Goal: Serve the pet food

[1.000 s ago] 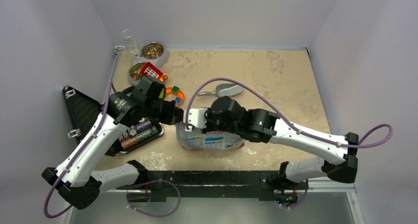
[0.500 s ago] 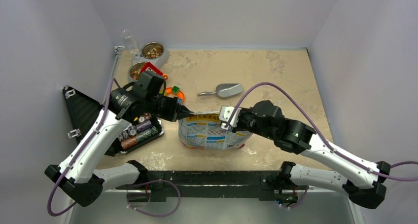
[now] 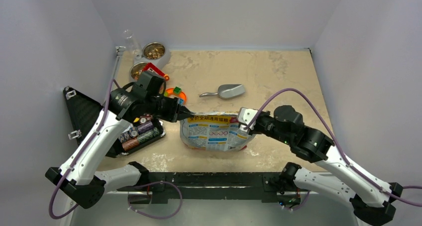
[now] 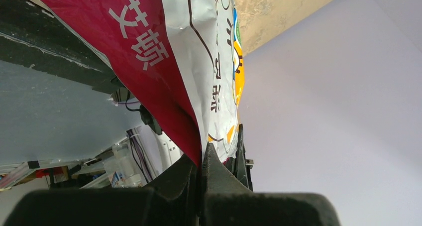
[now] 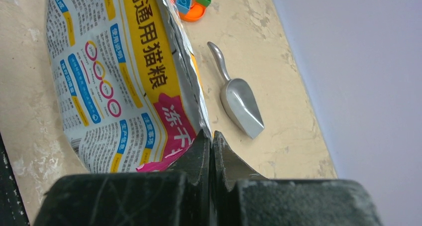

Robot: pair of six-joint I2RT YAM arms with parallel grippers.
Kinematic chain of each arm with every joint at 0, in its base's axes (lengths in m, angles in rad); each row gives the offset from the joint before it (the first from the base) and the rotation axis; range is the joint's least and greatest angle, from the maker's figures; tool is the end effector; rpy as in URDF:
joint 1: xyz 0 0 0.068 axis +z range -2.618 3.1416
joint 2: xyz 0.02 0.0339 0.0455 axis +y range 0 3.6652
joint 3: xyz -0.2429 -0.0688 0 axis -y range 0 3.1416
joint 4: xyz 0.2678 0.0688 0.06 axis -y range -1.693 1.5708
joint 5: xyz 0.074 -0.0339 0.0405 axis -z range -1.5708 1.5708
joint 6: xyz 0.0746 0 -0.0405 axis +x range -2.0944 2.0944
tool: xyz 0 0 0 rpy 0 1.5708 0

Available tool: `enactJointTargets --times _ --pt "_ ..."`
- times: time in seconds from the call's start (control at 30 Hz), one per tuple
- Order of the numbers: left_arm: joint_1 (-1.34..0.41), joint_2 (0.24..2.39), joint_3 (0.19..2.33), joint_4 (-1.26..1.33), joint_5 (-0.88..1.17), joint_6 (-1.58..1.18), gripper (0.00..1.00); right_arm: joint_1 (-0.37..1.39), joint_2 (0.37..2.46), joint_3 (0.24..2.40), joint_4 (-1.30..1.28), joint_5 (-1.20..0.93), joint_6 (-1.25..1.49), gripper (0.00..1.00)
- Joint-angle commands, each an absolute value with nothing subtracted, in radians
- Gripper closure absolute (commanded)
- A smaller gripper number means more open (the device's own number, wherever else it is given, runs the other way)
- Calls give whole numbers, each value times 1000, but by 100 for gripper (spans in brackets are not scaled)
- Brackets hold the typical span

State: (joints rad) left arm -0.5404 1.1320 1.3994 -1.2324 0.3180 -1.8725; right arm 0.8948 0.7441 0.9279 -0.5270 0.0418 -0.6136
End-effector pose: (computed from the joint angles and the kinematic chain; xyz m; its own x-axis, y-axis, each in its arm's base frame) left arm 0.1953 -0.1444 0.3429 -0.4029 -0.8159 0.4146 -0.8636 0.1890 -0.4673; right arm 0.1485 0.1802 0.3360 0.2625 -0.5923 -0.7618 -0.7383 0.3850 -0.5537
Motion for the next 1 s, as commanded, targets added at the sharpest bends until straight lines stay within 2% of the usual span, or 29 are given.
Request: enactJointTargets --times 0.0,0.3,0.53,0.57,0.7,0.73,0.77,0.83,0.87,0.97 --pt "-453 1028 1474 -1428 166 -1809 100 739 620 920 -872 480 -650 100" --pt "-453 1024 1456 -1417 179 -1811 100 706 599 997 -921 411 -641 100" --pt "-454 1005 1412 -1363 209 -1843 100 736 673 1205 -966 144 -572 100" --pt "-454 1000 1403 -1351 217 -1848 100 745 679 1237 -979 98 -561 97" --pt "-454 996 1374 -1303 253 -1861 100 749 715 1338 -990 -69 -487 62" --pt "-454 997 1373 -1299 258 -1863 100 749 730 1362 -978 -110 -460 53" --pt "-454 997 1373 -1298 261 -1866 100 750 751 1378 -968 -141 -436 38" --pt "-454 996 1370 -1291 267 -1873 91 756 781 1403 -937 -164 -389 29" --pt "-454 996 1370 -1286 269 -1876 86 763 792 1406 -911 -169 -367 22" --pt "-454 997 1373 -1273 274 -1879 74 778 811 1399 -850 -180 -346 18"
